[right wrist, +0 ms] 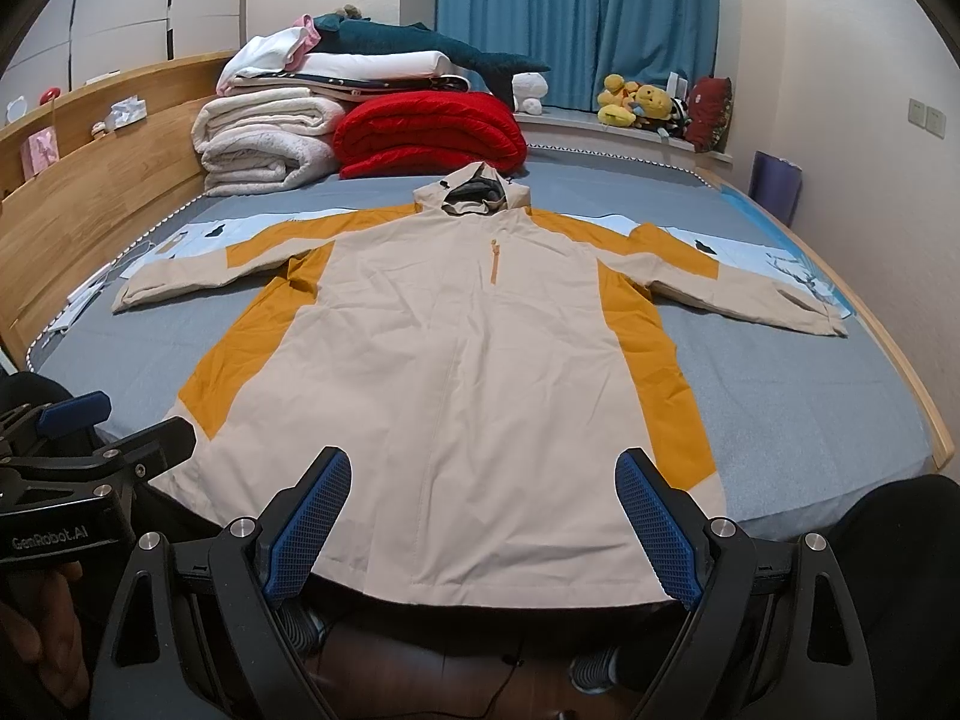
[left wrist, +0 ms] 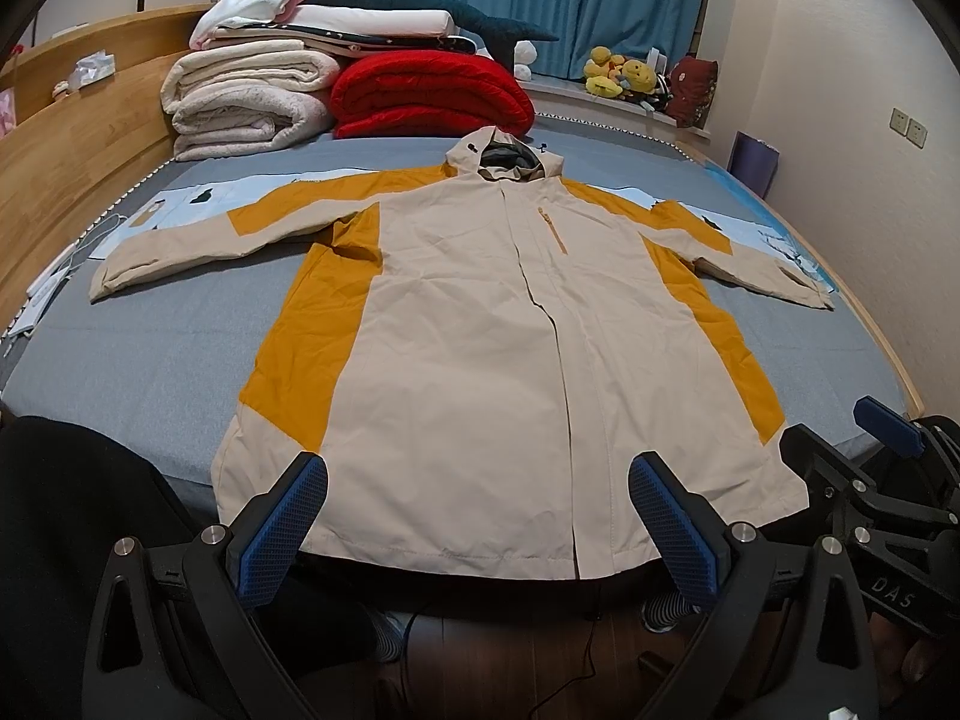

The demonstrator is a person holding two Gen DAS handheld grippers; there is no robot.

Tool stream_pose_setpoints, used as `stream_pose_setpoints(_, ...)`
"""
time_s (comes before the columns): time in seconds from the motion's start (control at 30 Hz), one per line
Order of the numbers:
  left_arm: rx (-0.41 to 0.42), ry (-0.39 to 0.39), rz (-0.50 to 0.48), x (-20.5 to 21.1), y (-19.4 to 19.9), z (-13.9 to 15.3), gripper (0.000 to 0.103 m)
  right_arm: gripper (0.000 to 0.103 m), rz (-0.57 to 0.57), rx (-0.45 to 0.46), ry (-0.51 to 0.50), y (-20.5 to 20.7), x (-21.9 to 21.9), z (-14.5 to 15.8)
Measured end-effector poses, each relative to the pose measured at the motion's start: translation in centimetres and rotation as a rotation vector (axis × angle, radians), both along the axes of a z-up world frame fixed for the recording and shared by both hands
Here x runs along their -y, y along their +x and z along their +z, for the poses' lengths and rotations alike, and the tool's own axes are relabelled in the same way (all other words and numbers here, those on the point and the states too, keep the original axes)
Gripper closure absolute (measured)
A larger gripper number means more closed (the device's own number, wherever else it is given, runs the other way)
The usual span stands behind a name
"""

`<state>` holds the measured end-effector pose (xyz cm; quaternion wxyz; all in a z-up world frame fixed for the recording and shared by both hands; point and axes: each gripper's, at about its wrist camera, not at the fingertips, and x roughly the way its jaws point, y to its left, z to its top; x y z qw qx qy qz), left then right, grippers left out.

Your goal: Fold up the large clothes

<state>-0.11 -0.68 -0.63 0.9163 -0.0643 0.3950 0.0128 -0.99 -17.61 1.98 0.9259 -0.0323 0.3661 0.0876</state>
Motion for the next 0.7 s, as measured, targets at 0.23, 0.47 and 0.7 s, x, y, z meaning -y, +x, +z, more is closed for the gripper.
stream_pose_setpoints(0.23,-0.001,-0.001,0.001,-0.03,0.0,-0.07,0.003,0.013,0.002,0.0,-0.001,0.02,0.03,0.0)
stream_pose_setpoints(0.47,-0.002,0.004,-0.001,-0.04,0.05,-0.14,0.003,0.013,0.003,-0.002,0.002,0.05,0.05,0.04)
stream_pose_setpoints(0.7,0.011,0.04,-0.02,0.27,-0.18,0.18,0.011,0.022,0.005,0.01,0.025,-0.47,-0.27,0.21)
